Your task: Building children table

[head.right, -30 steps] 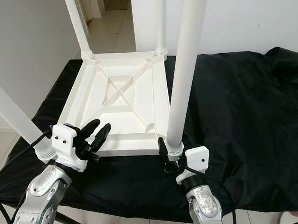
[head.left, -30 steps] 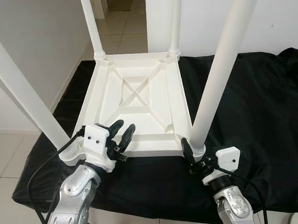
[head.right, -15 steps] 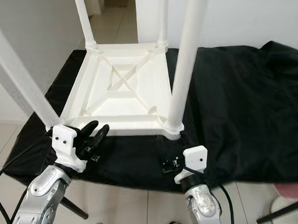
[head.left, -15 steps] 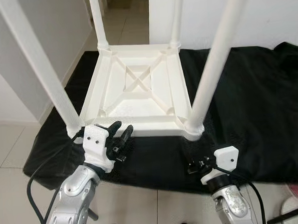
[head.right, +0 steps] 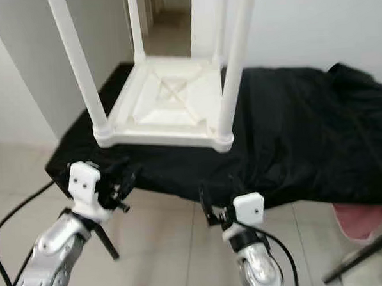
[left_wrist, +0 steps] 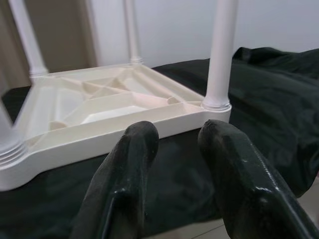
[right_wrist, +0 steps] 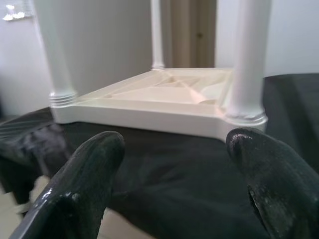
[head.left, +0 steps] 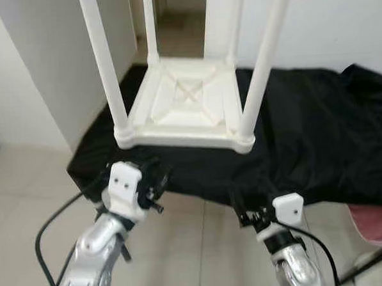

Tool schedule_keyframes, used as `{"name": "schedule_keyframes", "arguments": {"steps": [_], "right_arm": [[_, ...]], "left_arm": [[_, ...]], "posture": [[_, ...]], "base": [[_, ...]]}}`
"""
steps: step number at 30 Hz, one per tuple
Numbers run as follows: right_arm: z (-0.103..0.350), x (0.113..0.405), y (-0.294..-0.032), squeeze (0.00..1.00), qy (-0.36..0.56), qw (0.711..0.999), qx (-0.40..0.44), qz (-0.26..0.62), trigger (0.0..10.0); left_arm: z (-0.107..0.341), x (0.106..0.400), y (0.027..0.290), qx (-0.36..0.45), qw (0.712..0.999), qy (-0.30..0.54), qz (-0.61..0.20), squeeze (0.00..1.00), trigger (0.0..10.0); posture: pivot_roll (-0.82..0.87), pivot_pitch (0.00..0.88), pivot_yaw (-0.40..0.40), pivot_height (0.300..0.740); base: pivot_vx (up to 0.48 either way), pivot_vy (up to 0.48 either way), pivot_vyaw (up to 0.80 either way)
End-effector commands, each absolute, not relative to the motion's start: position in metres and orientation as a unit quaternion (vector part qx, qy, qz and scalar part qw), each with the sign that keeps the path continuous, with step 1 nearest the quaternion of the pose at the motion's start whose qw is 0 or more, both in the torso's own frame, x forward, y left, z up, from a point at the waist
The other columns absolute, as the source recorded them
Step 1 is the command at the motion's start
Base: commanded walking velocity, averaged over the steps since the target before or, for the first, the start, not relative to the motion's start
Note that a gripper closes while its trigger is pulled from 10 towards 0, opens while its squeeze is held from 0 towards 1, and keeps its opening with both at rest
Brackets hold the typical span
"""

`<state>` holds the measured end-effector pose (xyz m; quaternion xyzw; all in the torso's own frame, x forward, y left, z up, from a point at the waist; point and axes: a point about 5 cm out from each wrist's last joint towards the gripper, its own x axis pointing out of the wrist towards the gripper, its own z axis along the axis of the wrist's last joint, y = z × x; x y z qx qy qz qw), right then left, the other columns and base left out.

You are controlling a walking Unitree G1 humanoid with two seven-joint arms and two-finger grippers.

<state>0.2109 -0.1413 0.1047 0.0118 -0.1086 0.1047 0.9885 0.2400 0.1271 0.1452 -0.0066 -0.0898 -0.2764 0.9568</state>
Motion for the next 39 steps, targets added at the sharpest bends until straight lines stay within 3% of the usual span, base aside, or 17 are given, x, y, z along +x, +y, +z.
{"name": "schedule_keyframes", "arguments": {"steps": [1,13,32,39], "right_arm": [[0.104,0.211,-0.145,0.00,-0.108,0.989,0.008,0.099,10.0],[0.106,0.216,-0.158,0.00,-0.117,0.992,0.002,0.054,10.0],[0.111,0.224,-0.181,0.00,-0.128,0.990,-0.012,-0.064,10.0],[0.116,0.233,-0.187,0.00,-0.133,0.987,-0.011,-0.089,10.0]], "left_arm": [[0.146,0.241,0.127,0.000,0.958,-0.092,-0.273,0.00,10.0],[0.143,0.249,0.133,0.019,0.970,-0.083,-0.228,0.00,10.0],[0.138,0.242,0.127,-0.014,0.967,-0.083,-0.241,0.00,10.0],[0.128,0.247,0.135,0.019,0.969,-0.074,-0.236,0.00,10.0]], "posture": [[-0.08,0.000,0.045,0.740],[-0.08,0.000,0.042,0.740],[-0.07,0.000,0.026,0.740],[-0.07,0.000,0.024,0.740]], "base": [[0.000,0.000,0.00],[0.000,0.000,0.00],[0.000,0.000,0.00],[0.000,0.000,0.00]]}}
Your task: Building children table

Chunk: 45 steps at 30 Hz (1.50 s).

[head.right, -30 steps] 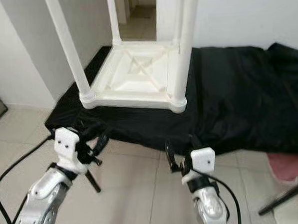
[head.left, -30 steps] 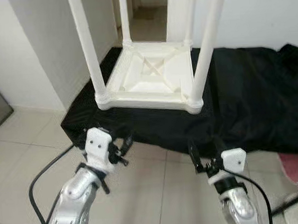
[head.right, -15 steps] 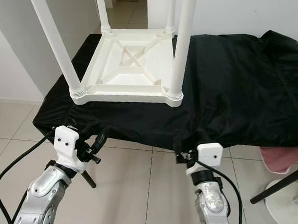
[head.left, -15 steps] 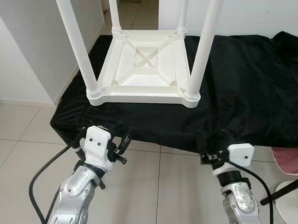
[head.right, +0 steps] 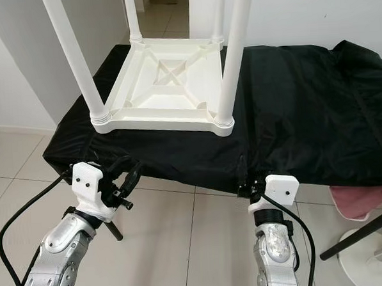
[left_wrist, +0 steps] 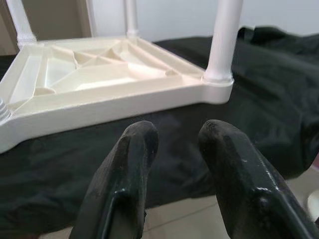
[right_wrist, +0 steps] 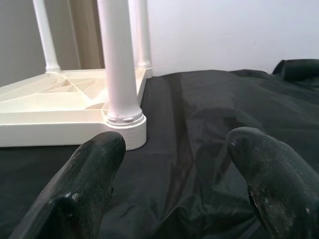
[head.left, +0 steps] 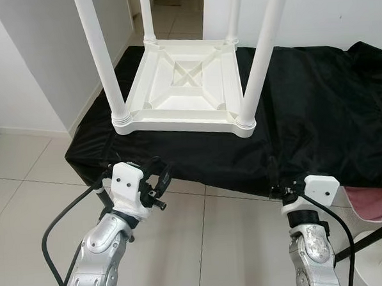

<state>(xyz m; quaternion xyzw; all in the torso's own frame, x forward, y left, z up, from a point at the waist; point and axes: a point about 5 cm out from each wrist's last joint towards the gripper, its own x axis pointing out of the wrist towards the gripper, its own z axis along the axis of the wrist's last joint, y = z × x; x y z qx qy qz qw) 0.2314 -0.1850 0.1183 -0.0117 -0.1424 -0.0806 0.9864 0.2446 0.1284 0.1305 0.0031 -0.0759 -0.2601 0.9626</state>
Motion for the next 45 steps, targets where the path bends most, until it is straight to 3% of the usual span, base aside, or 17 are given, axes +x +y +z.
{"name": "schedule_keyframes", "arguments": {"steps": [1,8,15,22,30,45], "right_arm": [[0.117,0.234,-0.189,0.00,-0.136,0.986,-0.014,-0.094,10.0],[0.117,0.236,-0.194,0.00,-0.134,0.986,-0.022,-0.098,10.0],[0.116,0.238,-0.196,0.00,-0.129,0.987,-0.027,-0.098,10.0],[0.114,0.243,-0.195,0.00,-0.118,0.988,-0.031,-0.099,10.0],[0.112,0.261,-0.198,0.00,-0.098,0.987,-0.008,-0.127,10.0],[0.108,0.264,-0.183,0.00,-0.100,0.990,-0.022,-0.093,10.0]], "left_arm": [[0.125,0.249,0.144,0.037,0.966,-0.070,-0.245,0.00,10.0],[0.123,0.252,0.164,0.074,0.950,-0.053,-0.299,0.00,10.0],[0.126,0.275,0.170,0.079,0.965,-0.041,-0.246,0.00,10.0],[0.131,0.299,0.177,0.022,0.983,-0.034,-0.177,0.00,10.0],[0.140,0.324,0.176,-0.024,0.992,-0.039,-0.121,0.00,10.0],[0.131,0.321,0.157,-0.028,0.991,-0.045,-0.125,0.00,10.0]], "posture": [[-0.08,0.000,0.022,0.740],[-0.08,0.000,0.023,0.740],[-0.08,0.000,0.030,0.740],[-0.08,0.000,0.026,0.740],[-0.05,0.000,-0.025,0.740],[-0.04,0.000,-0.038,0.740]], "base": [[0.000,0.000,0.00],[0.000,0.000,0.00],[0.000,0.000,0.00],[0.000,0.000,0.00],[0.000,0.000,0.00],[0.000,0.000,0.00]]}}
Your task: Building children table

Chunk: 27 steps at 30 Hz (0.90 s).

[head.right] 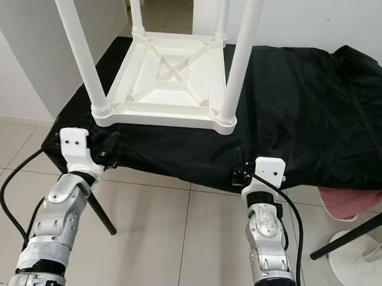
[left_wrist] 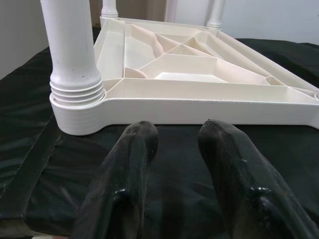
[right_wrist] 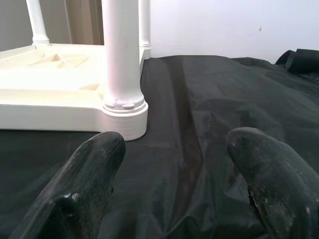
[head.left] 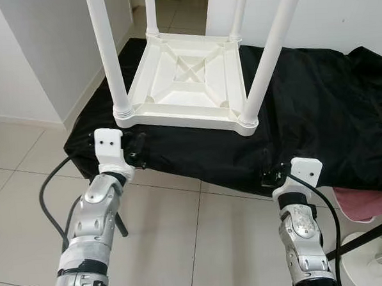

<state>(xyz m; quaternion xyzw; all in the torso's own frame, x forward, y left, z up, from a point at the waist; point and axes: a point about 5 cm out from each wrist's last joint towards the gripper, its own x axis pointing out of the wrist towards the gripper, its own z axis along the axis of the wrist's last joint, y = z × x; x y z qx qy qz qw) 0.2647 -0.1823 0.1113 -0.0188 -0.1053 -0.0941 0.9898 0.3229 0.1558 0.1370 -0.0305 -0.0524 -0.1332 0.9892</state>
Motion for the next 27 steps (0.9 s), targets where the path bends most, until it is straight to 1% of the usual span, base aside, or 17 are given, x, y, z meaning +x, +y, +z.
{"name": "schedule_keyframes", "arguments": {"steps": [1,17,27], "right_arm": [[0.108,0.263,-0.184,0.00,-0.103,0.991,-0.021,-0.087,10.0],[0.109,0.264,-0.179,0.00,-0.109,0.991,-0.030,-0.066,10.0],[0.112,0.265,-0.177,0.00,-0.111,0.992,-0.034,-0.052,10.0]], "left_arm": [[0.131,0.320,0.156,-0.028,0.991,-0.048,-0.123,0.00,10.0],[0.127,0.314,0.144,-0.033,0.989,-0.053,-0.133,0.00,10.0],[0.130,0.313,0.139,-0.030,0.987,-0.065,-0.147,0.00,10.0]], "posture": [[-0.04,0.000,-0.039,0.740],[-0.04,0.000,-0.050,0.740],[-0.07,0.000,-0.079,0.740]], "base": [[0.000,0.000,0.00],[0.000,0.000,0.00],[0.000,0.000,0.00]]}}
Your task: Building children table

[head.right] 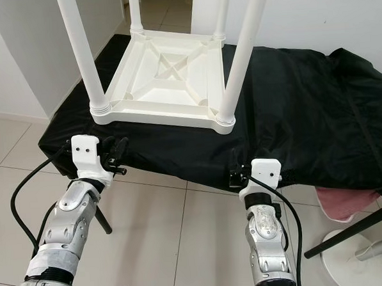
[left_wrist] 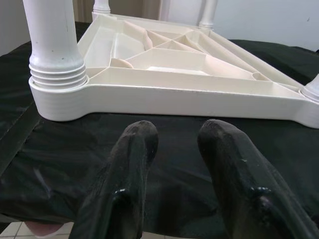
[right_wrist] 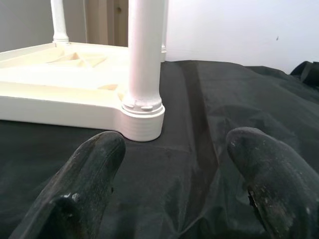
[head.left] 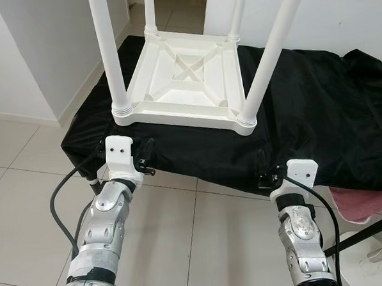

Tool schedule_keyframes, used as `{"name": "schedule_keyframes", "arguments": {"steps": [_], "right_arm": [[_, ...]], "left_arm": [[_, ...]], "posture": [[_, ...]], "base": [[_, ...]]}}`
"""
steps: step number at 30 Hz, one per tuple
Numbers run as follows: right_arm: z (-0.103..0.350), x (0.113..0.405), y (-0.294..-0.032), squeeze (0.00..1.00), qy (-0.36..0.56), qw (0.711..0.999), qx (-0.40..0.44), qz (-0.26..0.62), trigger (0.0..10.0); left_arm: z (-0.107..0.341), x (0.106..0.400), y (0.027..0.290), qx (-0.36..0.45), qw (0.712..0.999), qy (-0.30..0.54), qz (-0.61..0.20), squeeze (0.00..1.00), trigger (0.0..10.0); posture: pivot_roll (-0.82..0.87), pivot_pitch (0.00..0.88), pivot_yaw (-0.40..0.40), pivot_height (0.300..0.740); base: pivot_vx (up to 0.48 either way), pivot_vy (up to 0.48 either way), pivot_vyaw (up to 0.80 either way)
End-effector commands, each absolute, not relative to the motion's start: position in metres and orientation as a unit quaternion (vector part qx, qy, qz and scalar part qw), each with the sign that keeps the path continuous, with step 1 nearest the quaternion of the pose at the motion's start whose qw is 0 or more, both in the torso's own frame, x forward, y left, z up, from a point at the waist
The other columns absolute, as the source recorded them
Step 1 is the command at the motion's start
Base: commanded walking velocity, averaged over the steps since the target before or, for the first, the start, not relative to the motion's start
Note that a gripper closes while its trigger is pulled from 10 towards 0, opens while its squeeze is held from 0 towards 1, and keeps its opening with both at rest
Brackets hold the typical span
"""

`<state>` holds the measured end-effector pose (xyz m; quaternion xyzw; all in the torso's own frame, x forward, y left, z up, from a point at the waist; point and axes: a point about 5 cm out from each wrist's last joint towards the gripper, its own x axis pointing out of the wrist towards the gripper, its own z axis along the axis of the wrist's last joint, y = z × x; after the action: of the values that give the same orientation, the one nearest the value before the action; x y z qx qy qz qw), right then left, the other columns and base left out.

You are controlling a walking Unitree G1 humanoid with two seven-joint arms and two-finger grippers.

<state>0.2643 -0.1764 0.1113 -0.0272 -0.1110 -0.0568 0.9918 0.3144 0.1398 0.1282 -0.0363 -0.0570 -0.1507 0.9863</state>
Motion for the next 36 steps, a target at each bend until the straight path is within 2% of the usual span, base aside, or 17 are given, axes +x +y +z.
{"name": "schedule_keyframes", "arguments": {"steps": [1,16,36], "right_arm": [[0.113,0.265,-0.176,0.00,-0.112,0.992,-0.034,-0.047,10.0],[0.114,0.271,-0.170,0.00,-0.119,0.992,-0.020,-0.045,10.0],[0.116,0.276,-0.158,0.00,-0.123,0.992,-0.007,-0.019,10.0]], "left_arm": [[0.130,0.314,0.139,-0.032,0.987,-0.066,-0.142,0.00,10.0],[0.142,0.315,0.136,-0.018,0.986,-0.085,-0.142,0.00,10.0],[0.143,0.315,0.140,-0.015,0.985,-0.082,-0.149,0.00,10.0]], "posture": [[-0.06,0.000,-0.079,0.740],[-0.05,0.000,-0.041,0.740],[-0.01,0.000,-0.050,0.740]], "base": [[0.000,0.000,0.00],[0.000,0.000,0.00],[0.000,0.000,0.00]]}}
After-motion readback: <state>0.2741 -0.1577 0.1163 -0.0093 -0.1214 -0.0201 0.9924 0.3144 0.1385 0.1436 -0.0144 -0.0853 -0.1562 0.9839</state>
